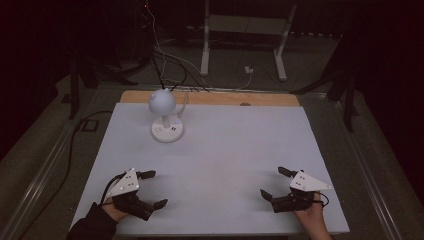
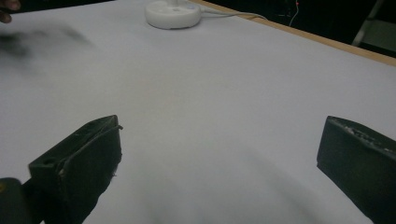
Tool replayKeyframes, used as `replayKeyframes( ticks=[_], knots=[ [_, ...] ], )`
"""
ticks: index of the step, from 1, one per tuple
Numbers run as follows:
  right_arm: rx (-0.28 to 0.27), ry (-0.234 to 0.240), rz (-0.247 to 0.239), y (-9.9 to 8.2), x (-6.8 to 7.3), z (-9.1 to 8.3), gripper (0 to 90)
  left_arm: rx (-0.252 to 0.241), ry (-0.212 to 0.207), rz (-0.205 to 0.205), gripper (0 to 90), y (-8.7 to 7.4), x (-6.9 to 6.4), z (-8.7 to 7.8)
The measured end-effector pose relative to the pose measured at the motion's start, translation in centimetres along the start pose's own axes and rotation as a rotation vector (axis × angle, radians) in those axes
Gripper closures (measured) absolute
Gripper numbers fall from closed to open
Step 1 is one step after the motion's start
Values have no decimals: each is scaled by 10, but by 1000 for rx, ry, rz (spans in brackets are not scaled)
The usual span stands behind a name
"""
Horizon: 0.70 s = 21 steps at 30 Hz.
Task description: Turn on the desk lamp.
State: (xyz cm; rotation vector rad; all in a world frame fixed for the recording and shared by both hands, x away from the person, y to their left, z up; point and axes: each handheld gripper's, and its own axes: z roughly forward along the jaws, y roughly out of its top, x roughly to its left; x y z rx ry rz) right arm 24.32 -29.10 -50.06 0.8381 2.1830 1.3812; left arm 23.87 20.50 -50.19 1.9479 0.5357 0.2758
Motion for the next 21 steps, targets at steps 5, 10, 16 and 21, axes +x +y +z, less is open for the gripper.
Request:
replayKeyframes(
  ticks=[5,10,16,21],
  knots=[
    [6,13,1,0,1,1,0,21,-1,11,3,-1,-1,2],
    [16,13,-7,0,2,2,0,20,-2,19,3,0,-1,2],
    [12,14,-19,2,4,3,0,30,-11,24,3,0,-3,3],
    [8,9,-21,3,5,2,0,26,-13,32,3,2,-5,3]
  ],
)
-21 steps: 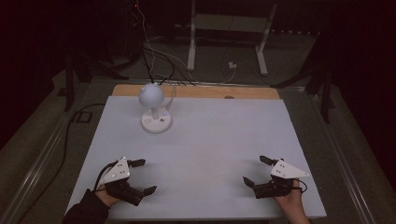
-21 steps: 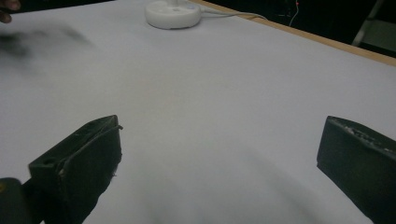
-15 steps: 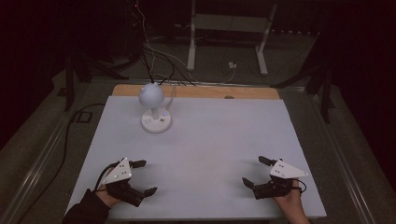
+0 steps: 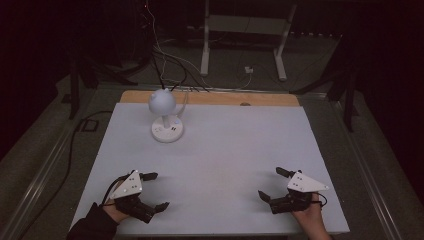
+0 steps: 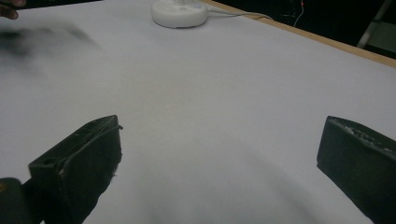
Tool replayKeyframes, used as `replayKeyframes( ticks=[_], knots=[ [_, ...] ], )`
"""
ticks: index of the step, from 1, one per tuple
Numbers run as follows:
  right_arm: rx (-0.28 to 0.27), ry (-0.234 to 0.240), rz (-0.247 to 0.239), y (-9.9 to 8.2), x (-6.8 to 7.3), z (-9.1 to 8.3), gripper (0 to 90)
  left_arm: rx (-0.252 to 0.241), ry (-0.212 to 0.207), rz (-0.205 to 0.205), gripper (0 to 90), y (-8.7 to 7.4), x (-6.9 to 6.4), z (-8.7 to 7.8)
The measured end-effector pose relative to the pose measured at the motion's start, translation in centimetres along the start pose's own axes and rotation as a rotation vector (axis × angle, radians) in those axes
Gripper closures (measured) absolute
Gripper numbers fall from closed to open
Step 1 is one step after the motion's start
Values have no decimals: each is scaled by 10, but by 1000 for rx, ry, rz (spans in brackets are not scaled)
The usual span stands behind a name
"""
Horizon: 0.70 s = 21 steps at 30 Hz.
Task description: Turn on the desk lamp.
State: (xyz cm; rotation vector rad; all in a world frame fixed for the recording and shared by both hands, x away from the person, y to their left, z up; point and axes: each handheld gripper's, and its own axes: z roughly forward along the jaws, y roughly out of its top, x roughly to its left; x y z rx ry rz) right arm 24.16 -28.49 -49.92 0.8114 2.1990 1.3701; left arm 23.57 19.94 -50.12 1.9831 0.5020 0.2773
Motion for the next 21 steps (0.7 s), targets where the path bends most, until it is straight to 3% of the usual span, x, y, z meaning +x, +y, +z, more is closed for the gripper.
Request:
replayKeyframes(
  ticks=[21],
  knots=[
    [-17,7,8,3,2,-1,0,-6,-63,36,3,19,-17,2]
  ],
)
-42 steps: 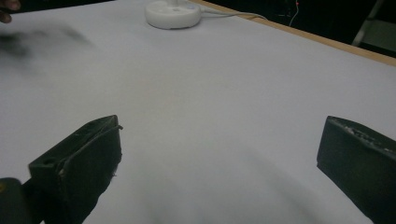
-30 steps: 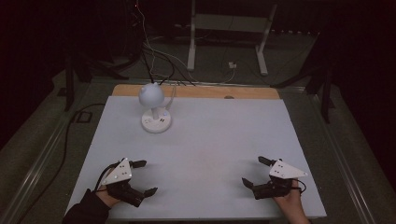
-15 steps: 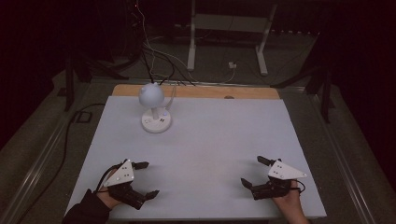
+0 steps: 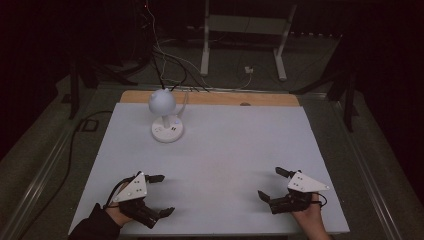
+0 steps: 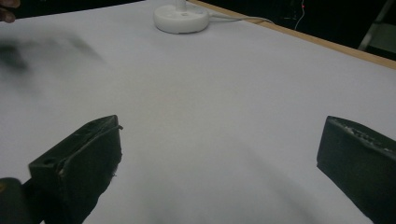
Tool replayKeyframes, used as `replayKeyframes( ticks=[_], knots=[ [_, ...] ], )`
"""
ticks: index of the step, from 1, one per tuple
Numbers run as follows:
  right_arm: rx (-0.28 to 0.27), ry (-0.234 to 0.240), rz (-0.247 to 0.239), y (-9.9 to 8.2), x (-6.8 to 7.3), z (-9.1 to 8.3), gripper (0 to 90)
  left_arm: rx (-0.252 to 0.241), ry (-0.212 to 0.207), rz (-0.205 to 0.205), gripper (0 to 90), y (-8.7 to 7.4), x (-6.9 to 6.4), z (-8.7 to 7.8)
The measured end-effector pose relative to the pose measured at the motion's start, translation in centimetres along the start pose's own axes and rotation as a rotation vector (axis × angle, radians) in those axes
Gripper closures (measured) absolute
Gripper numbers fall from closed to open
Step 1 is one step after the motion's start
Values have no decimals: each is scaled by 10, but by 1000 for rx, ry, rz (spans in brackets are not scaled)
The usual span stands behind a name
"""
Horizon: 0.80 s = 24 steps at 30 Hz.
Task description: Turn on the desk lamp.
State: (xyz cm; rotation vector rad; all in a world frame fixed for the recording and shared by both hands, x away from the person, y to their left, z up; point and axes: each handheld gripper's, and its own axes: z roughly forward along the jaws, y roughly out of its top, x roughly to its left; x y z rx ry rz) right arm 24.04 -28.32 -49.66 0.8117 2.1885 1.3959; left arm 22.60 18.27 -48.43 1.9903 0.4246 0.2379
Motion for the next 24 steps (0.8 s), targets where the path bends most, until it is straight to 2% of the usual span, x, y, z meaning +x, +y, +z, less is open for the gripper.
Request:
replayKeyframes(
  ticks=[5,9,20,24],
  knots=[
    [-1,2,-1,1,1,0,0,-8,-20,11,3,8,-2,1],
    [0,5,4,0,1,1,0,-15,-22,-2,3,13,1,1],
    [-1,6,6,0,1,1,0,-49,5,-13,3,33,8,1],
    [-1,7,5,0,1,1,0,-47,15,-11,3,38,10,2]
  ],
)
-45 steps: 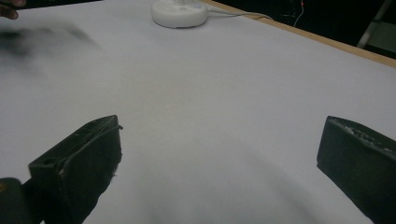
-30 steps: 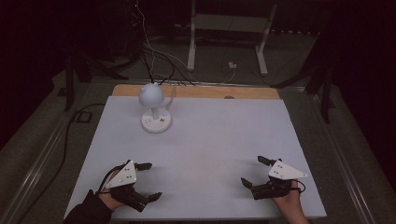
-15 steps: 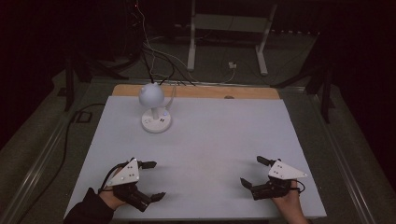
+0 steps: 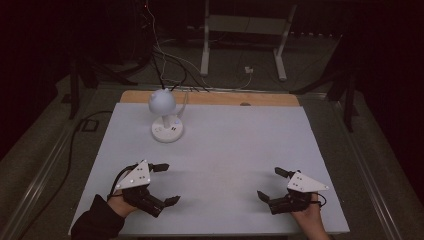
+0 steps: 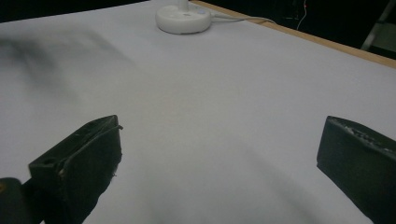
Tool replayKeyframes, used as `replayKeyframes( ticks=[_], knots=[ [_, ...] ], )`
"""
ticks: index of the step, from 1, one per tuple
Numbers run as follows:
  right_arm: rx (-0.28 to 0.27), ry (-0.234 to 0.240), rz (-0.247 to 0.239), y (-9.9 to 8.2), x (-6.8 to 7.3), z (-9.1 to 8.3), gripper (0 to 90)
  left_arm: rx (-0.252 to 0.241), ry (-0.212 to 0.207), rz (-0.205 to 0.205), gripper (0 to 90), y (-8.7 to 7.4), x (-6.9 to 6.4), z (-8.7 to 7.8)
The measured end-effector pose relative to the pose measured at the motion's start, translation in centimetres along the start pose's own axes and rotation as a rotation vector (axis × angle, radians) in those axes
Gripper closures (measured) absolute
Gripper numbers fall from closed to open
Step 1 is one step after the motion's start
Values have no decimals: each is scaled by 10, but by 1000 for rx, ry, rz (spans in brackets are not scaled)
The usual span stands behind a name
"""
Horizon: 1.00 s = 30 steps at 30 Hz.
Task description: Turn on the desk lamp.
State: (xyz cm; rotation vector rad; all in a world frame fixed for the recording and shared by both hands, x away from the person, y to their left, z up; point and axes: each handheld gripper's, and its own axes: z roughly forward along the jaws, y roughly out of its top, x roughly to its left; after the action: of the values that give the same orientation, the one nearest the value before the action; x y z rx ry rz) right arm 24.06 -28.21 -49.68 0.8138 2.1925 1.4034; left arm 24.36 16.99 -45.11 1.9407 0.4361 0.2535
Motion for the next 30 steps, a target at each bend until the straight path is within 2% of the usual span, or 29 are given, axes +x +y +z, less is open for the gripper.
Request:
replayKeyframes(
  ticks=[6,11,13,17,18,24,30],
  knots=[
    [2,1,0,0,0,0,0,-3,17,-10,3,6,5,2],
    [0,2,2,0,0,-1,0,-10,34,-36,3,10,10,5],
    [-1,7,9,-1,-1,0,0,-17,59,-46,3,12,12,7],
    [3,11,4,-1,0,0,0,-14,80,-54,3,14,16,9],
    [1,12,7,0,0,0,0,-16,82,-74,3,15,20,11],
    [2,10,8,-1,0,0,0,-8,98,-75,3,17,24,15],
    [4,13,8,-1,0,0,0,-9,142,-82,3,21,31,19]
  ],
)
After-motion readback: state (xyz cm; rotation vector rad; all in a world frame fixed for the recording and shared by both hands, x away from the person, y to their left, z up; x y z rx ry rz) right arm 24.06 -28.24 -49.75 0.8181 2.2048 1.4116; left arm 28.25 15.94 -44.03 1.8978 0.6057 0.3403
